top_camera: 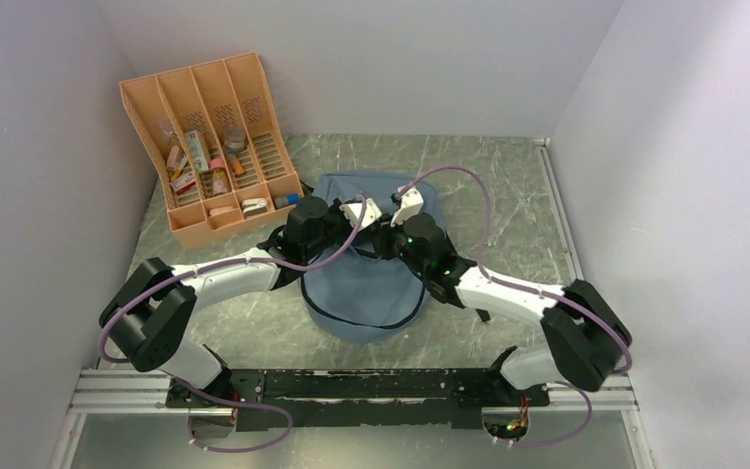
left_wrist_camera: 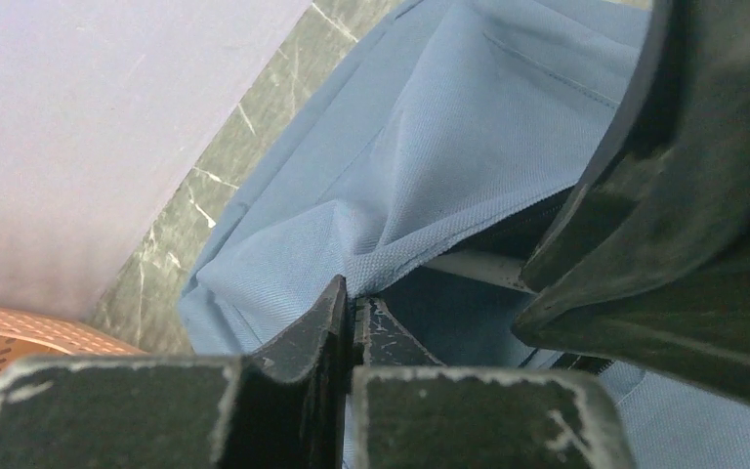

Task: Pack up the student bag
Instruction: Zip the student bag at the center of the board.

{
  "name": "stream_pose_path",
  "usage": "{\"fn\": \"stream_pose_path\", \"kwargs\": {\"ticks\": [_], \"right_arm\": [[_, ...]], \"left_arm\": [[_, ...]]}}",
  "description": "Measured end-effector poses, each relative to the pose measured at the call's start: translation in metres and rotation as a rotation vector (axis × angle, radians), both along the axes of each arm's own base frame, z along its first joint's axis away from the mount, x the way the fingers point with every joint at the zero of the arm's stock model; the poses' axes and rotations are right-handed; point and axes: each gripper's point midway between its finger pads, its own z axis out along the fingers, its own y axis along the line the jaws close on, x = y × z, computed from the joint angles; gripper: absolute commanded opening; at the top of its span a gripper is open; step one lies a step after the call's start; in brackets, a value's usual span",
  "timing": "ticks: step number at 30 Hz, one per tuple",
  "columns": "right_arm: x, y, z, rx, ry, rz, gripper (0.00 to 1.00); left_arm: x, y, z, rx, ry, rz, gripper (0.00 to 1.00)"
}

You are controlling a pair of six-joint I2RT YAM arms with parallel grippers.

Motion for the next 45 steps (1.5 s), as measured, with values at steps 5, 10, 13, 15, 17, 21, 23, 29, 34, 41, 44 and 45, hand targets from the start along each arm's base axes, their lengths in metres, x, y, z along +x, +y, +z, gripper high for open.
{"fn": "stream_pose_path", "kwargs": {"ticks": [5,10,13,15,17,21,23,29,34,41,44,45], "right_arm": [[-0.012,-0.015,0.038,0.072,-0.063,-0.016,0.25],[-0.012,-0.045,0.054,0.101,-0.084,-0.161,0.25],[-0.009,-0.059,0.057,0.093,-0.091,-0.229,0.25],[-0.008,-0.065,0.058,0.083,-0.098,-0.256,0.25],[-0.007,-0.070,0.055,0.061,-0.099,-0.273,0.26],[-0.008,-0.073,0.051,0.029,-0.097,-0.274,0.30],[-0.008,-0.073,0.050,0.022,-0.097,-0.273,0.32],[-0.009,-0.071,0.049,0.017,-0.093,-0.260,0.37],[-0.008,-0.066,0.048,0.017,-0.079,-0.247,0.37],[0.000,-0.050,0.058,0.046,-0.061,-0.220,0.33],[0.005,-0.039,0.063,0.065,-0.055,-0.197,0.30],[0.006,-0.035,0.064,0.070,-0.053,-0.189,0.29]], "left_arm": [[-0.004,-0.003,-0.005,0.019,0.014,-0.032,0.05],[-0.011,-0.010,-0.006,0.036,0.039,-0.094,0.05],[-0.017,-0.016,-0.008,0.044,0.064,-0.139,0.08],[-0.023,-0.018,-0.012,0.054,0.088,-0.173,0.11],[-0.028,-0.020,-0.016,0.068,0.115,-0.199,0.14],[-0.033,-0.023,-0.022,0.089,0.158,-0.219,0.24],[-0.036,-0.021,-0.027,0.100,0.179,-0.219,0.30],[-0.045,-0.019,-0.035,0.104,0.229,-0.212,0.41],[-0.052,-0.012,-0.034,0.075,0.265,-0.175,0.55],[-0.068,0.001,0.004,-0.063,0.249,-0.128,0.83],[-0.072,0.012,0.024,-0.157,0.233,-0.072,0.94],[-0.072,0.017,0.029,-0.194,0.232,-0.036,0.95]]}}
